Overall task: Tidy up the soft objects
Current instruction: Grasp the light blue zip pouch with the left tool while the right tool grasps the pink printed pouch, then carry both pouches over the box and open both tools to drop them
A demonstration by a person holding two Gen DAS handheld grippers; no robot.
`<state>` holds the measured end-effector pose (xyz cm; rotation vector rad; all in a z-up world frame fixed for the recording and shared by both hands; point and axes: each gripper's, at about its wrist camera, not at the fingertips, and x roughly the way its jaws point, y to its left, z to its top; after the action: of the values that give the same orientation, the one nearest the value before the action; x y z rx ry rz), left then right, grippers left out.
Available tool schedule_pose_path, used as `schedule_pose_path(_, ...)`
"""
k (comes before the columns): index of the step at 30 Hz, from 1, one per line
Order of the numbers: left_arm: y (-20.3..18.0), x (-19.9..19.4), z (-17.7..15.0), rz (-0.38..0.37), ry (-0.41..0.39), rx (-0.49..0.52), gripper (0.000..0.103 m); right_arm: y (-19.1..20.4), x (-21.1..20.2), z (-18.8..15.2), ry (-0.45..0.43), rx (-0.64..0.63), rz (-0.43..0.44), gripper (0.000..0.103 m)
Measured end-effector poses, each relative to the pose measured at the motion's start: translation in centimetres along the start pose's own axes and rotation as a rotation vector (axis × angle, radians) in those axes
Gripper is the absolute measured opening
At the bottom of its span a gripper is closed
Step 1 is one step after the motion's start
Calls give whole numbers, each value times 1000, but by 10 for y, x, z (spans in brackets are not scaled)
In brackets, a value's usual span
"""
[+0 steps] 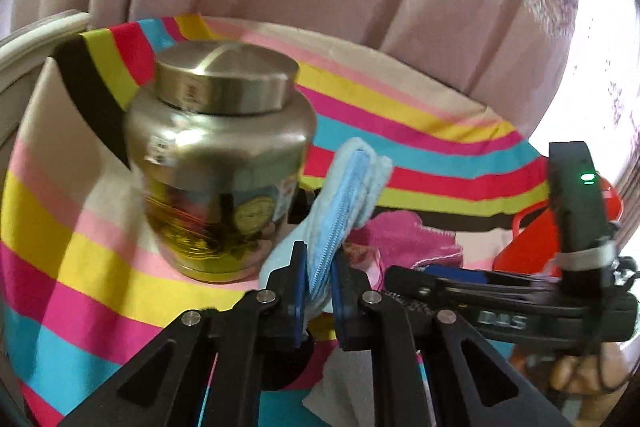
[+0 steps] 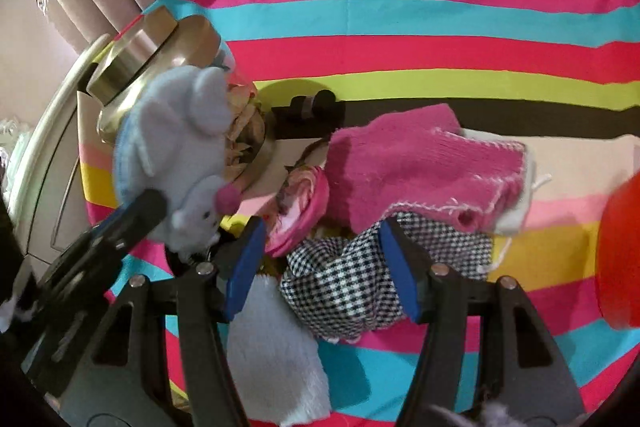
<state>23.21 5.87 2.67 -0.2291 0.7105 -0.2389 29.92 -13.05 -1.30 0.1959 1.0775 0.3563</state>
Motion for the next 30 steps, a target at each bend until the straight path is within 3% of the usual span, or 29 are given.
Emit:
schedule_pose_path(7,-1,-16,4,-10,-51,-5,11,3,-23,14,-122,-28,-72,63)
schedule_pose_path(13,2,-19,1,-17,-56,-14,11,11,17,19,59,-34,0,63)
schedule_pose_path(18,7,-21,0,-14,-66,-27,11,15,40,13,119,-53,-18,63)
schedule_pose_path(23,4,-22,0,-14,-73,-19,11,14,50,11,123,-74,-40,37)
schedule_pose_path(30,-5,-32,2,-5,-108,-6,11,12,28,8,35,-95,-19,22)
